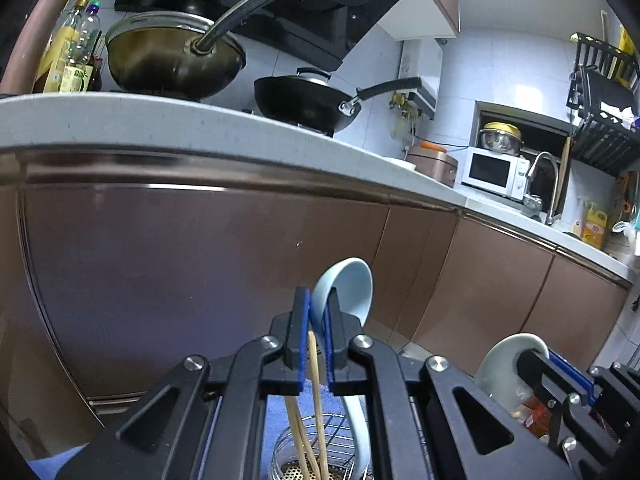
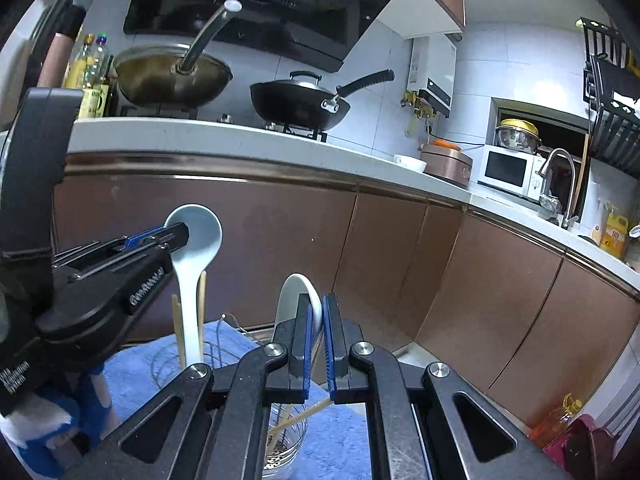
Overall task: Organize utensils
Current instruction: 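Open both grippers to drop the spoons into the caddy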
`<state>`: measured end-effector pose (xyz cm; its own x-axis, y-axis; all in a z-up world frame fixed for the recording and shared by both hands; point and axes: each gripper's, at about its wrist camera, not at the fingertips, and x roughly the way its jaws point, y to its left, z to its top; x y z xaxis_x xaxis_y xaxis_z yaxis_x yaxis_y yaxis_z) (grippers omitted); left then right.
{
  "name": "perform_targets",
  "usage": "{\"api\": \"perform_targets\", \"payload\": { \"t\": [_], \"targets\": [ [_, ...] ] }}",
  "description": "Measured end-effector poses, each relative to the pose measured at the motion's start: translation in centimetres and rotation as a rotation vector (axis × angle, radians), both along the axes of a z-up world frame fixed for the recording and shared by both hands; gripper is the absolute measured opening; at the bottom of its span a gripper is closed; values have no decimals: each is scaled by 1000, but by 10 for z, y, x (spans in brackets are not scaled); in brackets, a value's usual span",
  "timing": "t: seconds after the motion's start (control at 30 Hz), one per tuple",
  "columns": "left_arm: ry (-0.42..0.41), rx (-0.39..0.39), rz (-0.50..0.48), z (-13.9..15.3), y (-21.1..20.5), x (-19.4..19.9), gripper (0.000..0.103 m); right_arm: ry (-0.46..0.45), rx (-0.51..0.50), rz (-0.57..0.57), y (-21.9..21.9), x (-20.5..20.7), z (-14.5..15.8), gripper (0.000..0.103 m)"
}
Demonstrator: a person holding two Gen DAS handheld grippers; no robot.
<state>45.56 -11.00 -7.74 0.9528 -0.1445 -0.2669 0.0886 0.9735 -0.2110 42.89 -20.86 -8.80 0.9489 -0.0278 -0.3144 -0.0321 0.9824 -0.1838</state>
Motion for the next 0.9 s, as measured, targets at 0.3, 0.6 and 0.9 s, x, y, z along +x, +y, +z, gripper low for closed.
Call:
{"api": "perform_targets", "payload": {
  "t": [0.3, 0.6, 0.9],
  "targets": [
    [13, -28, 6, -29, 0, 8, 6, 35, -29, -11, 2, 10, -30, 6],
    [23, -24, -5, -54, -3, 6, 8, 79, -9, -11, -3, 9, -46, 6],
    [16, -35, -34, -47, 3, -8, 32, 91, 3, -17, -3, -2, -39, 19]
  ]
}}
